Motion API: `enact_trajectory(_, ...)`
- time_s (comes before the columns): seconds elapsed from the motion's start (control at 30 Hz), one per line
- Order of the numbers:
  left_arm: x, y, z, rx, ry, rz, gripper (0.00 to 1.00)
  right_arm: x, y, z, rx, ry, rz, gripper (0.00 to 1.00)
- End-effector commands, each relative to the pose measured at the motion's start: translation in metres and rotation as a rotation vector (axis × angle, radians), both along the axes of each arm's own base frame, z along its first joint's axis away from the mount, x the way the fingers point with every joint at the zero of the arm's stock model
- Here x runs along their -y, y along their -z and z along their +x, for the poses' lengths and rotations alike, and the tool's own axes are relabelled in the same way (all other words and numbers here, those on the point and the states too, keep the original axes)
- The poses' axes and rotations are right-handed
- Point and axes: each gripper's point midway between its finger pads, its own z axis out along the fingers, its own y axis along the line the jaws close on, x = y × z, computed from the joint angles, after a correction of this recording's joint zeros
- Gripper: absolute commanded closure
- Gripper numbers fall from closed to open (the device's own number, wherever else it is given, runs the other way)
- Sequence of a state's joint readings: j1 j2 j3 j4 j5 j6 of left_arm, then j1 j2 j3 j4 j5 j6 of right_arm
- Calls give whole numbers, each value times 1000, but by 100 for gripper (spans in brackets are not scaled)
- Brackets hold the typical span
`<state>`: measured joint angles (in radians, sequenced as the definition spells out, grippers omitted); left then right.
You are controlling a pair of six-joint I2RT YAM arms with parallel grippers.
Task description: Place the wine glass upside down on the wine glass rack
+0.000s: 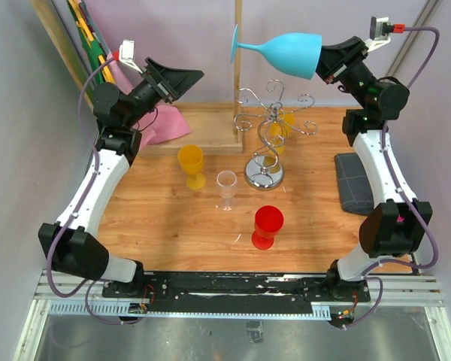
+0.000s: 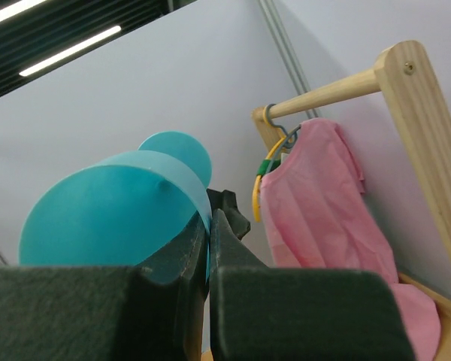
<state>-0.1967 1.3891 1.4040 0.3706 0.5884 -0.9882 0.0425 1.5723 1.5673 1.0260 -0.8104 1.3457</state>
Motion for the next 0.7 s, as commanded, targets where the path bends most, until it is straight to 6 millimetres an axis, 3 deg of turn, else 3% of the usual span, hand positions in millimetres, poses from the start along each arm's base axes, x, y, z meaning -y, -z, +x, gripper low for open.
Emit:
enact_trajectory(0.0, 7, -40, -35, 105, 213, -183, 4, -12, -19, -45, 131, -178, 3, 99)
enact_trajectory(0.33, -1, -65, -76, 153, 545, -509, 9, -57, -13, -48, 127, -327, 0, 99)
enact_trajectory(0.67, -5, -71, -101, 169, 705, -637, 16, -86, -13, -41, 126, -405, 20, 99)
